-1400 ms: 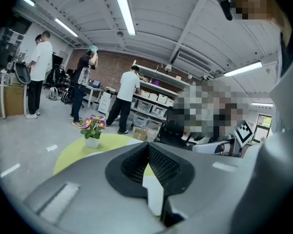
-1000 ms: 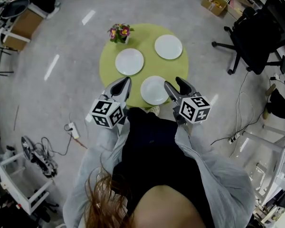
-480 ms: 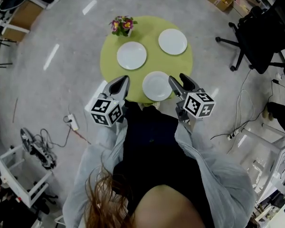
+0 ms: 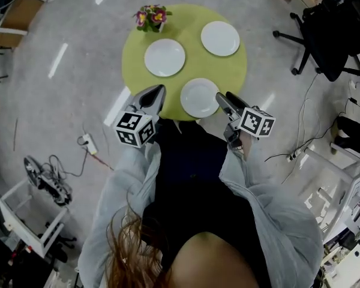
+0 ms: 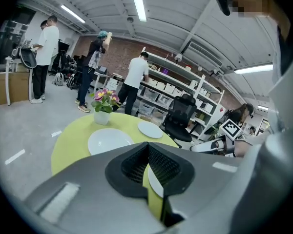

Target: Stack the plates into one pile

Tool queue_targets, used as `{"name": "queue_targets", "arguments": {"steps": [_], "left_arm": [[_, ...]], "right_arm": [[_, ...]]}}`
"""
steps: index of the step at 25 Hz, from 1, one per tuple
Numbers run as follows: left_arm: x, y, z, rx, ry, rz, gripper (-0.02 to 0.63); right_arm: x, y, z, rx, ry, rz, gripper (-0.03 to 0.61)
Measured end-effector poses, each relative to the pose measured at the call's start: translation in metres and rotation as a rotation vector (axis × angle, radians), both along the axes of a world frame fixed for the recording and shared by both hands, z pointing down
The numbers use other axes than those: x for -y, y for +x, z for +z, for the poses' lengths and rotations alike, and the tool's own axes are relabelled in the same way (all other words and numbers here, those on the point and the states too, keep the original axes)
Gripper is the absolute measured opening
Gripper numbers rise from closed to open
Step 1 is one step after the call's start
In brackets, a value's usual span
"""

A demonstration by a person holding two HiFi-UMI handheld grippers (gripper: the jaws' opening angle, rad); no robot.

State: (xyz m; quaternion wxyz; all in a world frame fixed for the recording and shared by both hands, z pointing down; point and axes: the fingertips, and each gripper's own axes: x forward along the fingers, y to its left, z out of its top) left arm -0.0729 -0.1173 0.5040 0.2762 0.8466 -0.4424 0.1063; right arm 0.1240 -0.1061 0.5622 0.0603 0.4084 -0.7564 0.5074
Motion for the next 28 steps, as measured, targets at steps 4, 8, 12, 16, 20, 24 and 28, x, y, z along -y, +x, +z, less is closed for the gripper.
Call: {"name": "queue_targets", "arguments": {"steps": [4,8,12,16,20,24,28], "left_arm": [[-0.003,0.010,0.018,-0.006,-0.033,0.033,0.012],[-0.007,0.015,0.032,-0.011,-0.069,0.048,0.012],[-0.013,0.013,0.042,-0.009,-0.093,0.052,0.012],[-0.016,0.011,0.045,-0.008,-0.107,0.055,0.012],[-0.017,0.011,0.046,-0.009,-0.107,0.054,0.012],[-0.018,0.012,0.044,-0.008,-0.102,0.054,0.012],[-0.020,0.009,0.042,-0.005,-0.097,0.044,0.012]], "right_arm": [[-0.011,0.002,0.019,0.021,-0.069,0.017,0.235],[-0.019,-0.003,0.031,0.044,-0.112,0.013,0.236],[-0.029,-0.012,0.047,0.066,-0.158,-0.001,0.236],[-0.036,-0.017,0.052,0.155,-0.213,0.051,0.220],[-0.036,-0.014,0.061,0.176,-0.258,0.088,0.131],[-0.036,-0.014,0.070,0.103,-0.292,0.064,0.035],[-0.035,-0.015,0.069,0.152,-0.316,0.096,0.029]]}}
